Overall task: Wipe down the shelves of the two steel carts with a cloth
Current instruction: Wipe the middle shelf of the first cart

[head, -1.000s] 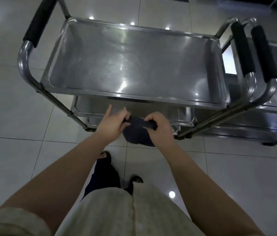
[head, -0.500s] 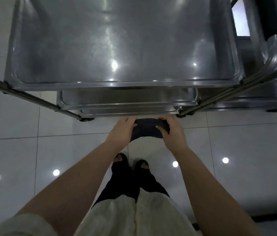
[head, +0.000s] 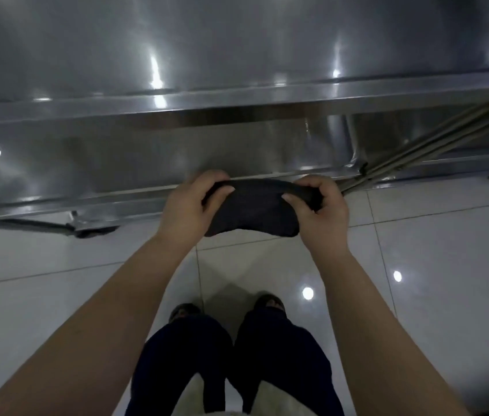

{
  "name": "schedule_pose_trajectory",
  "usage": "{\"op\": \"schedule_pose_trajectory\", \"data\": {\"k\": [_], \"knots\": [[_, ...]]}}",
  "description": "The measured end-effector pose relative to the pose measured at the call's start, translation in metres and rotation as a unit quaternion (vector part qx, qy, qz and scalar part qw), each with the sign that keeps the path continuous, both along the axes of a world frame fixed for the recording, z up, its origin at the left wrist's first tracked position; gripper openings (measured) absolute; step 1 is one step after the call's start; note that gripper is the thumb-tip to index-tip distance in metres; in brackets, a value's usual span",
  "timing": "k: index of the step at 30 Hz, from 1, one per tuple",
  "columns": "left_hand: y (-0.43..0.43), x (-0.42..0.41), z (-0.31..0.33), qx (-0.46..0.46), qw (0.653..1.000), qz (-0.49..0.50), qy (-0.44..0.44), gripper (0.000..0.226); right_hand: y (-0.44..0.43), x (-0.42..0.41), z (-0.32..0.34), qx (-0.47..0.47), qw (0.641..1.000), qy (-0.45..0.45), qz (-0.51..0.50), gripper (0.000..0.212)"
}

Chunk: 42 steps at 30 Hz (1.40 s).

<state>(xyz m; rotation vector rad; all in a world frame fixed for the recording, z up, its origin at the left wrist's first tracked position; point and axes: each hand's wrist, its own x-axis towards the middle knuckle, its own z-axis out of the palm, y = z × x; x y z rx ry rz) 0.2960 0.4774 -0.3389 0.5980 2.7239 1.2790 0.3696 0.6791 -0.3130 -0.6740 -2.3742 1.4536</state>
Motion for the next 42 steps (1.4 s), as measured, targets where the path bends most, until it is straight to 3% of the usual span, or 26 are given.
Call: {"op": "schedule_pose_trajectory", "data": {"k": [4,7,12,14,16,19,22,25,27,31,35,38,42], "knots": [[0.037,-0.024,-0.030,0.069,0.995,-0.066,0.021,0.012,0.035,-0.008,-0.035,0.040,0.996,0.075,-0.038,0.034],[0.067,-0.045,-0.051,0.061,0.994,-0.094,-0.007,0.013,0.064,-0.022,-0.066,0.019,0.988,0.104,-0.116,0.036],[0.128,-0.102,-0.093,0.062,0.990,-0.095,0.079,0.026,0.115,-0.080,-0.111,0.137,0.975,0.142,-0.102,0.035],[0.150,-0.121,-0.099,0.010,0.989,-0.088,0.118,0.025,0.132,-0.111,-0.118,0.157,0.977,0.114,-0.091,0.026],[0.162,-0.126,-0.098,-0.105,0.979,-0.067,0.160,0.028,0.139,-0.128,-0.122,0.197,0.977,0.035,-0.074,0.024],[0.154,-0.121,-0.094,-0.139,0.975,-0.032,0.168,0.027,0.127,-0.123,-0.124,0.294,0.955,-0.021,-0.046,0.040],[0.119,-0.122,-0.099,-0.124,0.970,-0.004,0.208,0.028,0.099,-0.112,-0.134,0.351,0.929,-0.095,0.065,0.057],[0.088,-0.131,-0.113,-0.265,0.947,-0.007,0.181,0.044,0.080,-0.117,-0.155,0.374,0.892,-0.228,0.112,0.082],[0.080,-0.136,-0.122,-0.328,0.933,-0.001,0.146,0.049,0.086,-0.120,-0.162,0.379,0.886,-0.239,0.121,0.089],[0.072,-0.147,-0.123,-0.316,0.939,-0.005,0.139,0.053,0.135,-0.135,-0.155,0.366,0.885,-0.275,0.086,0.085],[0.038,-0.186,-0.119,-0.347,0.936,0.004,0.053,0.057,0.144,-0.164,-0.151,0.357,0.873,-0.331,0.014,0.081],[0.013,-0.204,-0.124,-0.387,0.921,0.001,0.029,0.055,0.092,-0.187,-0.156,0.373,0.880,-0.285,0.067,0.082],[0.011,-0.210,-0.130,-0.371,0.925,0.004,0.078,0.050,0.012,-0.202,-0.162,0.425,0.856,-0.231,0.180,0.095]]}}
